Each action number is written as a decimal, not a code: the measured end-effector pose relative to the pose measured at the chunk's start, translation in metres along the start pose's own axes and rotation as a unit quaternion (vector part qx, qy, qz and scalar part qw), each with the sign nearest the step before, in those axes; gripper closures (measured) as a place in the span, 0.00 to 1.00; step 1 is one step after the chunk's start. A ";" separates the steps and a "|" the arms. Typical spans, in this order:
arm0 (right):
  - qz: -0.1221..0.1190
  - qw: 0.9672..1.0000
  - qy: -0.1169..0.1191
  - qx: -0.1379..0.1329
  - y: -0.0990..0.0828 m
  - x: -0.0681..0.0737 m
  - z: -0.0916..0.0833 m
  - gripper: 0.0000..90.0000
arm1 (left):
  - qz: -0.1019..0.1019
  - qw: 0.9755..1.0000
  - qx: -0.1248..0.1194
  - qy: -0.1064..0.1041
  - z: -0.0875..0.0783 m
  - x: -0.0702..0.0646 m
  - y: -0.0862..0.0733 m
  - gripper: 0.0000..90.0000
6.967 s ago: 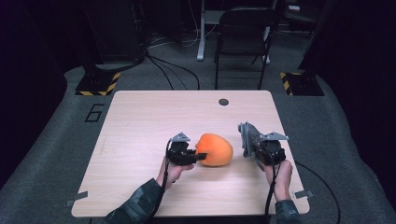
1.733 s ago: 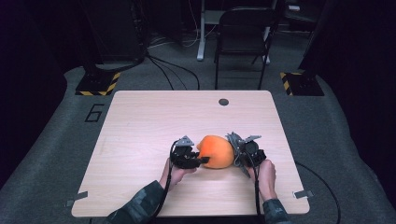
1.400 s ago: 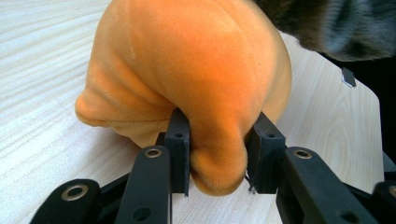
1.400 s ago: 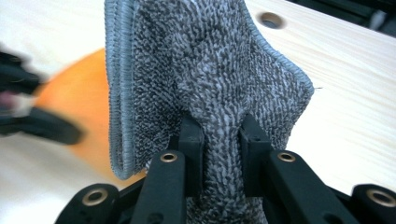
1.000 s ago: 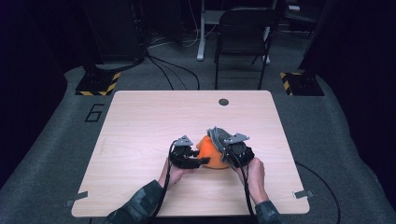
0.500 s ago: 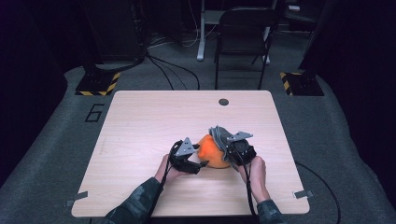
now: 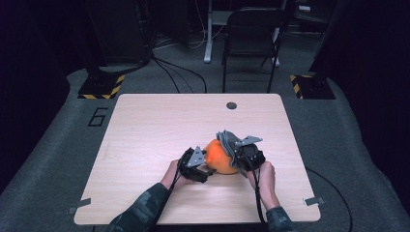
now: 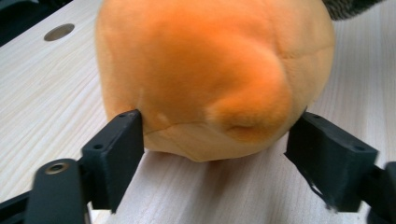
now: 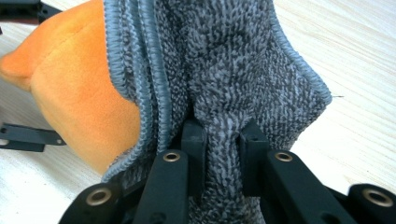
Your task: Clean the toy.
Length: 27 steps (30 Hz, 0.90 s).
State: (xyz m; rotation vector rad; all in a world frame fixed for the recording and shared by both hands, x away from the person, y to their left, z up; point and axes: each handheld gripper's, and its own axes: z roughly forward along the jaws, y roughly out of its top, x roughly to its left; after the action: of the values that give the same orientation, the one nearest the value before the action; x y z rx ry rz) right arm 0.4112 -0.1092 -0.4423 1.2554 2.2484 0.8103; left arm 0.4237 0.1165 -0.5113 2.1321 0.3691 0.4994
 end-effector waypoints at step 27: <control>0.109 0.993 -0.034 -0.024 -0.033 -0.079 -0.026 0.84 | -0.082 0.994 -0.076 -0.008 -0.016 0.000 0.011 0.87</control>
State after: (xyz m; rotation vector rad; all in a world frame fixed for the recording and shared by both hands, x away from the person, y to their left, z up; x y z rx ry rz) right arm 0.4136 -0.1986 -0.4383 1.4996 2.0512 0.8797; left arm 0.4171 0.1211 -0.4940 1.9389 0.4771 0.4026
